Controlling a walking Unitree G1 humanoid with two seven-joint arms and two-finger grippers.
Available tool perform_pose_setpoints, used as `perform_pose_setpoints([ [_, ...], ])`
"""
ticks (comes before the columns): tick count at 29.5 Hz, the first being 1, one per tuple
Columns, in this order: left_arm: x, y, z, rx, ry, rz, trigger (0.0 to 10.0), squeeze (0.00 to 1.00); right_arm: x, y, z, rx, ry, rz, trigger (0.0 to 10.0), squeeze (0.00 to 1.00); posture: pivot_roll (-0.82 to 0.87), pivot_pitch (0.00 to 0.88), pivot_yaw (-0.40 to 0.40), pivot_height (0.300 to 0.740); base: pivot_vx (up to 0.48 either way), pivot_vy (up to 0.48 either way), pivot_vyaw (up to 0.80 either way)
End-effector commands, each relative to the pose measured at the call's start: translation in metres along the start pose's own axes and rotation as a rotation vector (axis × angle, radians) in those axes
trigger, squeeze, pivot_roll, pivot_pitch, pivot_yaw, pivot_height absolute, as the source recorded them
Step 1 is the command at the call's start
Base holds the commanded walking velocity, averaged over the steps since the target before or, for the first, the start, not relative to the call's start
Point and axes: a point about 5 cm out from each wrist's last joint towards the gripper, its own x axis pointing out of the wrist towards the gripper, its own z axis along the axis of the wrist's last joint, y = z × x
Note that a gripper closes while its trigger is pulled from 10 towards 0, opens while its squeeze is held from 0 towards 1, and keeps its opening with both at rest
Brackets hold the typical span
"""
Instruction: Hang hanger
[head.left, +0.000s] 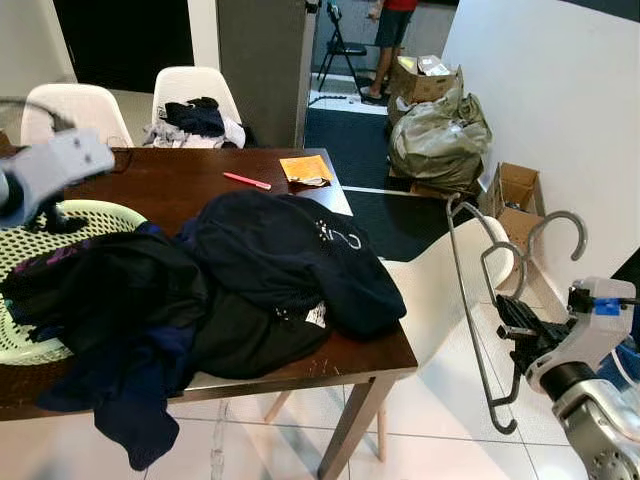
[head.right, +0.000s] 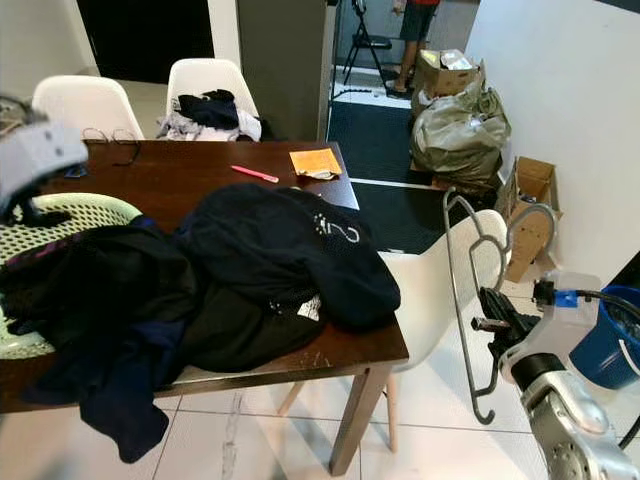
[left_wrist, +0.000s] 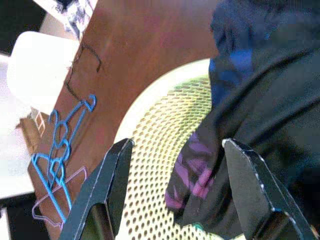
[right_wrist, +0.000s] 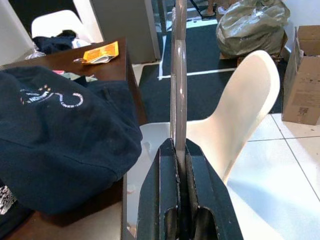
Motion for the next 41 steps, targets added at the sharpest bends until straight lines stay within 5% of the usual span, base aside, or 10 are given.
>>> perform_pose_setpoints([
  [1,0.000,0.000,0.001,-0.014,-0.009,-0.003,10.0,0.00,-0.002,-0.005,-0.002,0.013,-0.004,-0.020,10.0,0.00,-0.08,0.049,-0.059,0.740,0.000,0.000,0.00],
  [2,0.005,-0.001,0.019,-0.035,-0.135,0.019,10.0,0.00,-0.001,-0.005,-0.002,0.015,-0.006,-0.021,10.0,0.00,-0.08,0.048,-0.056,0.740,0.000,0.000,0.00],
  [7,0.012,-0.003,0.035,-0.134,-0.263,0.052,10.0,0.00,0.000,-0.005,-0.002,0.017,-0.009,-0.023,10.0,0.00,-0.08,0.045,-0.049,0.740,0.000,0.000,0.00],
  [9,0.024,-0.008,0.047,-0.264,-0.366,0.076,10.0,0.00,0.000,-0.004,-0.003,0.019,-0.012,-0.026,10.0,0.00,-0.08,0.044,-0.045,0.740,0.000,0.000,0.00],
  [11,0.054,-0.030,0.052,-0.589,-0.480,0.114,10.0,0.00,0.002,-0.004,-0.002,0.021,-0.020,-0.031,10.0,0.00,-0.08,0.042,-0.039,0.740,0.000,0.000,0.00],
  [12,0.054,-0.030,0.052,-0.589,-0.480,0.114,10.0,0.00,0.002,-0.004,-0.002,0.021,-0.020,-0.031,10.0,0.00,-0.08,0.042,-0.039,0.740,0.000,0.000,0.00],
  [14,0.079,-0.057,0.040,-0.830,-0.448,0.129,10.0,0.00,0.002,-0.003,-0.002,0.023,-0.026,-0.034,10.0,0.00,-0.08,0.039,-0.035,0.740,0.000,0.000,0.00],
  [18,0.100,-0.092,0.021,-0.986,-0.322,0.106,10.0,0.00,0.003,-0.003,-0.003,0.024,-0.031,-0.037,10.0,0.00,-0.08,0.031,-0.027,0.740,0.000,0.000,0.00],
  [28,0.123,-0.144,0.010,-1.085,-0.138,0.102,10.0,0.00,0.003,-0.002,-0.004,0.022,-0.048,-0.049,10.0,0.00,-0.10,0.020,-0.006,0.740,0.000,0.000,0.00],
  [41,0.117,-0.111,0.054,-1.000,-0.386,0.173,10.0,0.00,-0.006,0.003,-0.002,0.007,-0.034,-0.030,10.0,0.00,-0.12,0.063,-0.005,0.740,0.000,0.000,-0.18],
])
